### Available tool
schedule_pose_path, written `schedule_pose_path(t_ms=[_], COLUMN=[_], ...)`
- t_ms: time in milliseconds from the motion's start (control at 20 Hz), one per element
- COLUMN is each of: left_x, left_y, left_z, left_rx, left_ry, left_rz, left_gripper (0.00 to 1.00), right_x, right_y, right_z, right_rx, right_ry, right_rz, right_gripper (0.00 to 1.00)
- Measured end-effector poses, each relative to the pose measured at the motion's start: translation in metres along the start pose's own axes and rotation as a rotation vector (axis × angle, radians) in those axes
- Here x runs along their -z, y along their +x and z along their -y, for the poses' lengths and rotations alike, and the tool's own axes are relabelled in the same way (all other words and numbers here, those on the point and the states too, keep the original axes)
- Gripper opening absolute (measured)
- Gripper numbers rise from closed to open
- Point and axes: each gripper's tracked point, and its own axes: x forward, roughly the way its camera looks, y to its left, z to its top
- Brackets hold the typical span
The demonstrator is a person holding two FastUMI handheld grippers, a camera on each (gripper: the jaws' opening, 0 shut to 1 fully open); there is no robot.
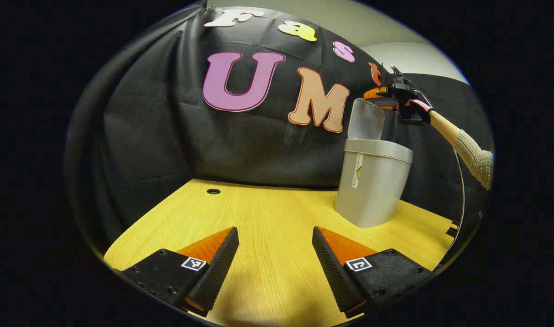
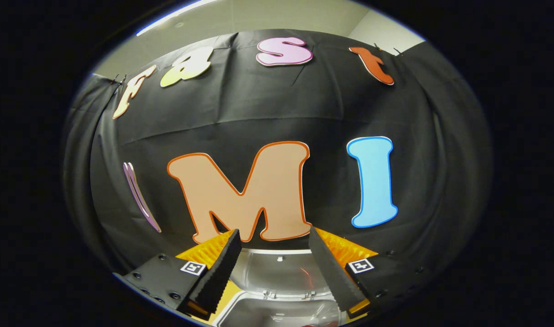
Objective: Press the lid of the desktop garbage bin to open it, pick up the crumpled paper on the desktop and throw it into the bin, then pick up the pop can on the desktop and drop it into the bin, and finally close the garbage bin lid.
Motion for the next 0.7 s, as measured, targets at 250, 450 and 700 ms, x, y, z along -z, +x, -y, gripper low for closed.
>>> schedule_pose_path(t_ms=[250, 450, 700], left_x=[0.000, 0.006, 0.004], left_y=[-0.001, 0.000, 0.000], left_z=[0.003, 0.009, 0.025], left_rx=[0.009, 0.018, 0.055], left_ry=[-0.002, 0.010, -0.010], left_rz=[0.004, -0.005, -0.001], left_gripper=[0.95, 0.95, 0.95], right_x=[0.008, 0.025, 0.056], right_y=[-0.029, -0.068, -0.109], right_z=[-0.004, -0.005, -0.008], right_rx=[-0.001, -0.006, -0.017], right_ry=[-0.034, -0.029, -0.044], right_rz=[-0.003, -0.015, -0.036], right_gripper=[0.98, 0.98, 0.99])
